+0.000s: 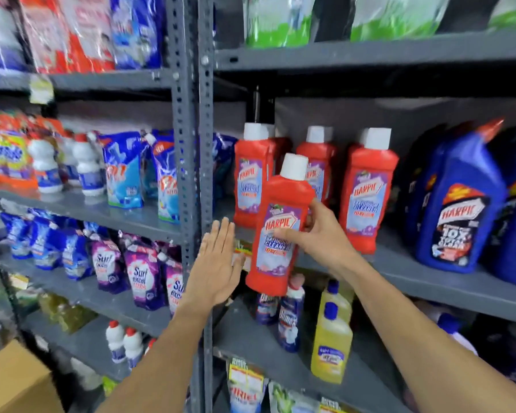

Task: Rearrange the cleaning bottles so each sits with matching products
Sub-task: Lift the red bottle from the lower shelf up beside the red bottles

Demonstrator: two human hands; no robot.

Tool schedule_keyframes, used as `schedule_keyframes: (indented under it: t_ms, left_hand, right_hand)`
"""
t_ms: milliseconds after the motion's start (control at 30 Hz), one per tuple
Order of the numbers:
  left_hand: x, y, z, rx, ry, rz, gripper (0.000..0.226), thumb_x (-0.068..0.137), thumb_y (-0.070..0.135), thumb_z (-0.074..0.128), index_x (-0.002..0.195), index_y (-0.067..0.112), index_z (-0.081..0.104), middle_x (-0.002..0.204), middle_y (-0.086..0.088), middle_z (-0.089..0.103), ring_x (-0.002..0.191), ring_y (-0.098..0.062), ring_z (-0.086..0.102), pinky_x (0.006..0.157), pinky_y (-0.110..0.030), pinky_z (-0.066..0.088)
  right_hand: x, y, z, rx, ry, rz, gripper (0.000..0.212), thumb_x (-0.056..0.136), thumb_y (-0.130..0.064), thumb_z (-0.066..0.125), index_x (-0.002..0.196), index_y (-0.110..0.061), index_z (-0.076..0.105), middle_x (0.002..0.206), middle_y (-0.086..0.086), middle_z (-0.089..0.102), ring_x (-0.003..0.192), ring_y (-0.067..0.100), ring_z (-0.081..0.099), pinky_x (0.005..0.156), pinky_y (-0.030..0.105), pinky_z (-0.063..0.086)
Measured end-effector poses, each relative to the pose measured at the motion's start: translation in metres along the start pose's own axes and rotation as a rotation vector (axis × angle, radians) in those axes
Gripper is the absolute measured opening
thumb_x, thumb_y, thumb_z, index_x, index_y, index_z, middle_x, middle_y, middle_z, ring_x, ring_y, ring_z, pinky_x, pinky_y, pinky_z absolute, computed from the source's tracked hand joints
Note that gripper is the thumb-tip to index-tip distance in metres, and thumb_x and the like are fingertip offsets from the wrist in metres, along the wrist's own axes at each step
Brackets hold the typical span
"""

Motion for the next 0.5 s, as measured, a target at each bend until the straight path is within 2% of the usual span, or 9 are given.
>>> schedule_keyframes:
  t_ms: [133, 200, 267, 400, 500]
  left_hand:
    - [0.035, 0.017, 0.001, -0.06, -0.17, -0.015, 0.068, 0.104, 0.045, 0.024, 0.158, 0.008, 0.004, 0.168, -0.007, -0.001, 0.154, -0.018, -0.006, 0.125, -0.036, -0.001]
    - [0.042, 0.022, 0.006, -0.04, -0.248, -0.031, 0.068, 0.104, 0.046, 0.025, 0.157, 0.008, 0.009, 0.167, -0.008, 0.007, 0.155, -0.021, 0.002, 0.125, -0.039, 0.0]
    - [0.041, 0.024, 0.012, 0.01, -0.242, -0.028, 0.066, 0.103, 0.046, 0.027, 0.156, 0.008, 0.016, 0.166, -0.009, 0.017, 0.153, -0.022, 0.009, 0.125, -0.04, 0.0]
    - [0.041, 0.018, 0.019, 0.046, -0.168, 0.011, 0.064, 0.102, 0.047, 0.027, 0.154, 0.01, 0.023, 0.162, -0.008, 0.025, 0.151, -0.022, 0.017, 0.125, -0.04, 0.002]
    - [0.042, 0.016, 0.022, 0.032, -0.152, 0.021, 0.064, 0.102, 0.048, 0.027, 0.153, 0.01, 0.026, 0.161, -0.007, 0.028, 0.15, -0.023, 0.018, 0.125, -0.041, 0.003]
  right_hand:
    - [0.028, -0.029, -0.023, 0.0, 0.114, -0.054, 0.058, 0.075, -0.006, 0.086, 0.123, -0.016, 0.055, 0.1, -0.008, 0.078, 0.091, 0.004, 0.074, 0.073, 0.021, 0.058]
    - [0.041, -0.032, -0.03, -0.026, 0.168, -0.052, 0.056, 0.079, -0.008, 0.084, 0.125, -0.016, 0.054, 0.107, -0.004, 0.075, 0.095, 0.006, 0.073, 0.078, 0.026, 0.06]
    - [0.054, -0.028, -0.034, -0.056, 0.197, -0.038, 0.057, 0.082, -0.007, 0.082, 0.13, -0.017, 0.052, 0.114, 0.0, 0.072, 0.099, 0.01, 0.072, 0.083, 0.028, 0.06]
    - [0.072, -0.013, -0.036, -0.112, 0.201, 0.028, 0.062, 0.085, -0.005, 0.079, 0.137, -0.018, 0.048, 0.115, -0.003, 0.069, 0.095, 0.002, 0.069, 0.071, 0.014, 0.058]
    - [0.079, -0.001, -0.037, -0.099, 0.239, 0.064, 0.057, 0.088, -0.004, 0.075, 0.136, -0.017, 0.047, 0.11, -0.004, 0.067, 0.092, -0.001, 0.066, 0.074, 0.018, 0.06]
Point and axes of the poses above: each hand's wrist, its own x-axis towards the middle knuckle, its own z-axis out of the palm, y = z × x, the point moved 3 cm from there along x, towards the middle knuckle
